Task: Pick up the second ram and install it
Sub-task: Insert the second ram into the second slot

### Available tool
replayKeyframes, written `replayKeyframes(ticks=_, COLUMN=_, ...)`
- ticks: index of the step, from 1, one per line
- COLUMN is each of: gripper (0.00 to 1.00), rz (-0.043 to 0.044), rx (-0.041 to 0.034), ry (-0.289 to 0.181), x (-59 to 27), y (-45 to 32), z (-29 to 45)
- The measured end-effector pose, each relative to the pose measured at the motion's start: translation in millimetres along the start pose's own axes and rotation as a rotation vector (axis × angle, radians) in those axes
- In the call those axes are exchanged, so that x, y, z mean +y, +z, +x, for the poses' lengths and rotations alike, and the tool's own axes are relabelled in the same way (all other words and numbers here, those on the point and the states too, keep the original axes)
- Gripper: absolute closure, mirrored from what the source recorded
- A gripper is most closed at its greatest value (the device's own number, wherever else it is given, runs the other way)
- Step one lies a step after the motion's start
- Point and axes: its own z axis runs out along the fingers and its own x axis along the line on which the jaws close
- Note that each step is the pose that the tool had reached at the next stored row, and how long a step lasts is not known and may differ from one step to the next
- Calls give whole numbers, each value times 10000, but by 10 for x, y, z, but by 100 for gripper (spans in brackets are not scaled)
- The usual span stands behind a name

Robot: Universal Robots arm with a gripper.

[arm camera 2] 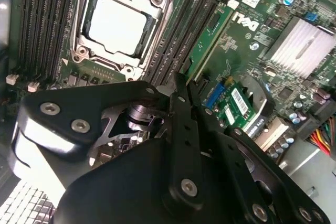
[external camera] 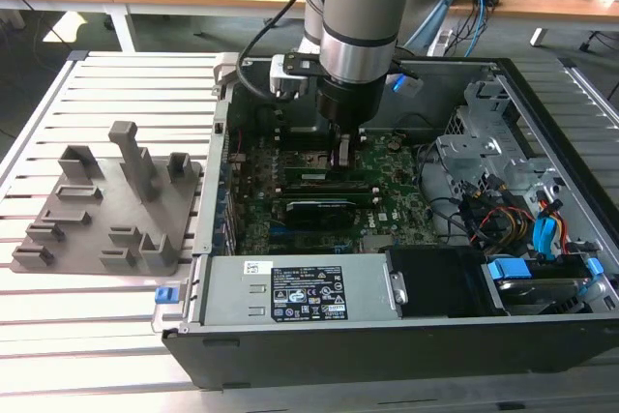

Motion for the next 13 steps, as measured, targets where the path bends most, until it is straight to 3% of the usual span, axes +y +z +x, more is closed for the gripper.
replayKeyframes(ticks=5, gripper=86, rz=-1, rx=0, ry=-3, x=12, y=135, z=-7)
replayKeyframes(ticks=13, gripper=86, rz=-3, rx=4, ry=-170, x=12, y=211, z=-24)
